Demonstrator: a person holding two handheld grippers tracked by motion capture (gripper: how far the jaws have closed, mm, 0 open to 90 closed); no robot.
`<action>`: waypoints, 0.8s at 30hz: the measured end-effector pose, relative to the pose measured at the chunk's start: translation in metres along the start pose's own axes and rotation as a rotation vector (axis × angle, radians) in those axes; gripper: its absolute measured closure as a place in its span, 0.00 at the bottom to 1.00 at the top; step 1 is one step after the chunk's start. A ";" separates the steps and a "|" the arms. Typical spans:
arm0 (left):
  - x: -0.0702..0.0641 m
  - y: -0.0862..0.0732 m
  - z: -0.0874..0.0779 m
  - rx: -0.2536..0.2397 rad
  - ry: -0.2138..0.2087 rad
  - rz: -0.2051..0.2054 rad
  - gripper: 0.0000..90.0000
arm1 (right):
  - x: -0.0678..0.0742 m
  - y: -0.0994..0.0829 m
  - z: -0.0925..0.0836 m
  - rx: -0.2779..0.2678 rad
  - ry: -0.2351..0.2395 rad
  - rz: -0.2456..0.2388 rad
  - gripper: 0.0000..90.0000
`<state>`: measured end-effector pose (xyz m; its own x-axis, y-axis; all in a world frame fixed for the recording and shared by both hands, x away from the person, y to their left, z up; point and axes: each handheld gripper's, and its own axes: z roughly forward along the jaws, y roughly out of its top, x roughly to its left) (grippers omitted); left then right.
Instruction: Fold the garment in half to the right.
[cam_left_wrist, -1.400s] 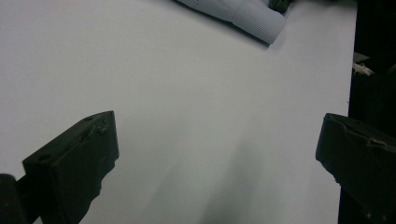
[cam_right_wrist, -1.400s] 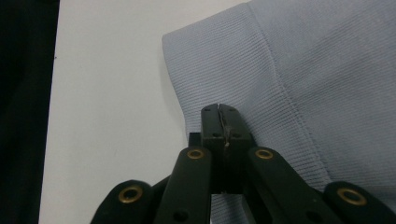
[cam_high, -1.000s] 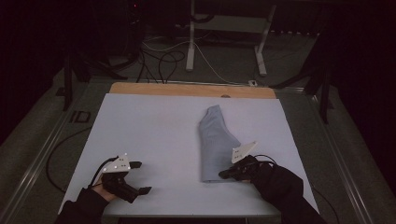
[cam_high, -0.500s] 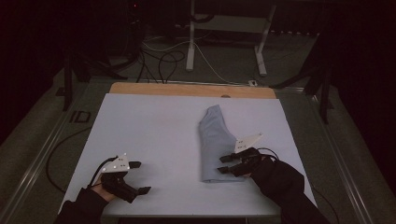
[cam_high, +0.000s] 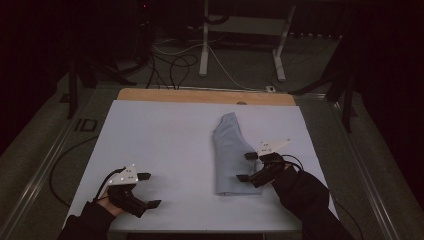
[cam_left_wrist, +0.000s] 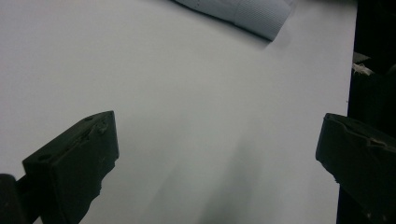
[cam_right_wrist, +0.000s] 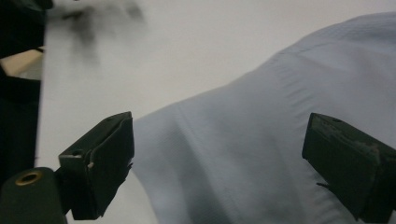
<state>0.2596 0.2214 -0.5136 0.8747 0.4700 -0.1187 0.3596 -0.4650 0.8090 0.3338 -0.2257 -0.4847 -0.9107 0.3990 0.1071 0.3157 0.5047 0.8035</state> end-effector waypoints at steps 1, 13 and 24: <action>0.000 0.000 0.000 0.000 0.000 0.000 0.00 | 0.000 -0.001 -0.002 -0.002 -0.014 -0.003 0.10; -0.001 0.000 -0.002 -0.019 -0.010 0.007 0.00 | -0.004 -0.031 -0.014 -0.008 -0.090 0.050 0.10; 0.000 -0.001 -0.004 -0.024 0.005 0.006 0.00 | -0.003 -0.059 -0.026 -0.002 -0.133 0.117 0.10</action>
<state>0.2577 0.2249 -0.5115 0.8750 0.4711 -0.1114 0.3469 -0.4498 0.8230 0.3112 -0.2765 -0.5177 -0.8245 0.5527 0.1215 0.4164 0.4472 0.7916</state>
